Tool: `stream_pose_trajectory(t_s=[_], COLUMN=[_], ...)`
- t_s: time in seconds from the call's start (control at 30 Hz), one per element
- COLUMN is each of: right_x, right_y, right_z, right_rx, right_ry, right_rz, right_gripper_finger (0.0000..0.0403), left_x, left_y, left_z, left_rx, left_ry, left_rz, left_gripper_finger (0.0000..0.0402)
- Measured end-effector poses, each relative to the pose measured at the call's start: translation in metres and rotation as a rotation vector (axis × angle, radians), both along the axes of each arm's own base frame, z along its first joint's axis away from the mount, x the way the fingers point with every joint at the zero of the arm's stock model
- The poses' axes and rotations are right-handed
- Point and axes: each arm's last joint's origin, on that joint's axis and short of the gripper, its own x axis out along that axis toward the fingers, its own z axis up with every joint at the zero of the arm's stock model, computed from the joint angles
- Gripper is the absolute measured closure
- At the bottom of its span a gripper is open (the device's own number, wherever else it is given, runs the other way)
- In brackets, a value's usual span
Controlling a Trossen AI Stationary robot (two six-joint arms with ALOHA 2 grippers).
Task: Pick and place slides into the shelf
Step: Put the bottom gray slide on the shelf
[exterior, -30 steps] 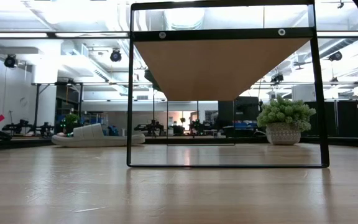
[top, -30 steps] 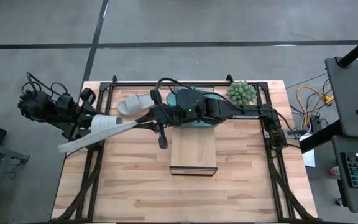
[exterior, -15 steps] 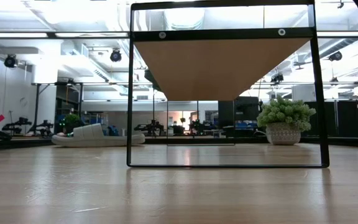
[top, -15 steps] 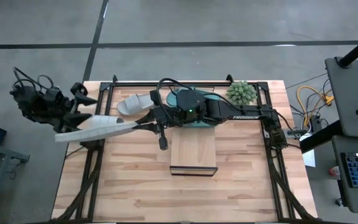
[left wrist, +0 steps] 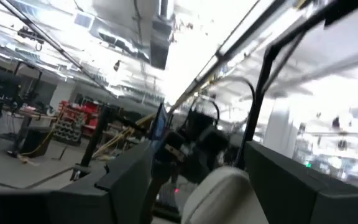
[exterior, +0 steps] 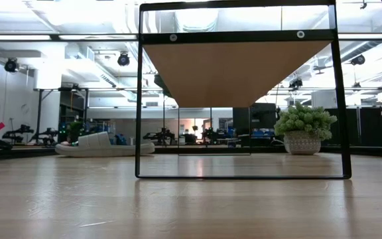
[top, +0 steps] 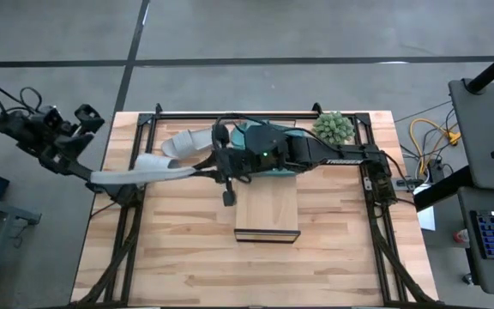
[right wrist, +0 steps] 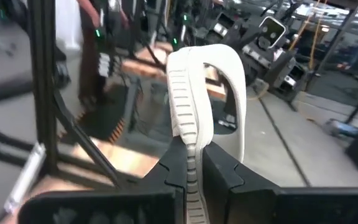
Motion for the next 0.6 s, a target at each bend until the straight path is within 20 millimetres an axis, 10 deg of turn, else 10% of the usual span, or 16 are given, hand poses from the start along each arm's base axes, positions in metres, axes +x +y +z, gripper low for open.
stream_pose_trajectory(t_s=[0.6], right_x=[-0.014], right_y=[0.011], right_z=[-0.012], right_rx=[-0.549], right_ry=[0.191], right_rz=[-0.198], right_gripper_finger=[0.0390], left_x=[0.014], left_y=[-0.003], left_z=[0.011], left_rx=[-0.117], left_ry=[0.031], left_rz=[0.072], left_gripper_finger=[0.0159])
